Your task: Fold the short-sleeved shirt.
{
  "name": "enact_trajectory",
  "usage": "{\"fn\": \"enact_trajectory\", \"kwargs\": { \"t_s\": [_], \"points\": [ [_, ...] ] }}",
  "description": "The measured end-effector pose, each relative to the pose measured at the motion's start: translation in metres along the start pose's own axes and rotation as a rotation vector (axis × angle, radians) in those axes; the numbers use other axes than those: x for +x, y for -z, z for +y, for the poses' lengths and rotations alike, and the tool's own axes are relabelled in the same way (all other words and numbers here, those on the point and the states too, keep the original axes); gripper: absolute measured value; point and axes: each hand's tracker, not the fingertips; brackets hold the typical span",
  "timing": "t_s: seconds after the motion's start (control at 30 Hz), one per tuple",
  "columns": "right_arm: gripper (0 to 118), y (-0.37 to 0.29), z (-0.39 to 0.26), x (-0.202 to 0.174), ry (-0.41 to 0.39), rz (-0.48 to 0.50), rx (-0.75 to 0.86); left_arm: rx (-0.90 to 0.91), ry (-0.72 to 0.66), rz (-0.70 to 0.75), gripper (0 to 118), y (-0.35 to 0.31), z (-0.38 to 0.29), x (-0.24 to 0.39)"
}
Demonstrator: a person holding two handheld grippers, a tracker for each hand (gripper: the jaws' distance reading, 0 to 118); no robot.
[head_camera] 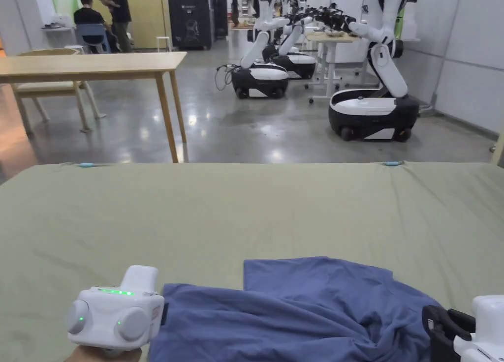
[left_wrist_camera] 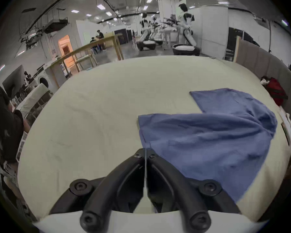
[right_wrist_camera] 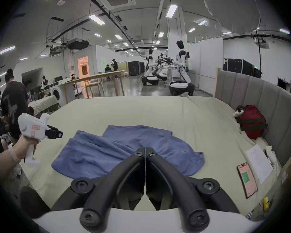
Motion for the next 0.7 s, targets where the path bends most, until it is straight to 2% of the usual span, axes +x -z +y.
{"fn": "enact_trajectory", "kwargs": {
  "t_s": [0.03, 0.07, 0.13, 0.17, 0.2, 0.23, 0.33, 0.37, 0.43, 0.47, 0.5, 0.53, 0.57, 0.6, 0.63, 0.7],
  "points": [
    [2, 0.002, 0.000, 0.011, -0.001, -0.021, -0.009, -0.010, -0.010, 0.024, 77, 0.016, 0.008, 0.001],
    [2, 0.007, 0.002, 0.022, -0.002, -0.040, -0.021, -0.024, -0.011, 0.062, 115, 0.034, 0.018, 0.003],
    [2, 0.012, 0.002, 0.042, -0.008, -0.081, -0.047, -0.089, 0.002, 0.101, 116, 0.055, 0.029, 0.005],
    [2, 0.015, 0.001, 0.055, -0.010, -0.107, -0.062, -0.045, 0.060, 0.147, 116, 0.070, 0.033, 0.012],
    [2, 0.019, 0.000, 0.065, -0.009, -0.123, -0.072, -0.086, 0.079, 0.155, 116, 0.081, 0.035, 0.018],
    [2, 0.023, -0.001, 0.078, -0.012, -0.151, -0.098, -0.120, 0.106, 0.173, 116, 0.071, 0.041, 0.026],
    [2, 0.041, -0.012, 0.112, -0.027, -0.222, -0.178, -0.131, 0.105, 0.179, 115, 0.072, 0.047, 0.047],
    [2, 0.049, -0.017, 0.125, -0.027, -0.232, -0.220, -0.143, 0.104, 0.184, 116, 0.101, 0.049, 0.038],
    [2, 0.065, -0.029, 0.144, -0.019, -0.245, -0.270, -0.174, 0.095, 0.155, 115, 0.104, 0.052, 0.041],
    [2, 0.078, -0.035, 0.153, -0.014, -0.255, -0.301, -0.182, 0.088, 0.121, 111, 0.098, 0.054, 0.042],
    [5, 0.087, -0.039, 0.159, -0.007, -0.245, -0.310, -0.190, 0.076, 0.049, 93, 0.104, 0.057, 0.034],
    [19, 0.099, -0.043, 0.165, 0.006, -0.233, -0.318, -0.185, 0.036, -0.040, 62, 0.098, 0.061, 0.033],
    [51, 0.114, -0.047, 0.170, 0.021, -0.219, -0.332, -0.178, 0.034, -0.063, 28, 0.089, 0.063, 0.037],
    [99, 0.130, -0.051, 0.172, 0.026, -0.194, -0.362, -0.154, 0.100, 0.002, 2, 0.082, 0.063, 0.043],
    [118, 0.144, -0.054, 0.174, 0.017, -0.177, -0.384, -0.127, 0.168, 0.037, 2, 0.077, 0.061, 0.044],
    [118, 0.166, -0.058, 0.173, -0.018, -0.168, -0.354, -0.131, 0.177, 0.015, 2, 0.064, 0.062, 0.051]
  ]
}}
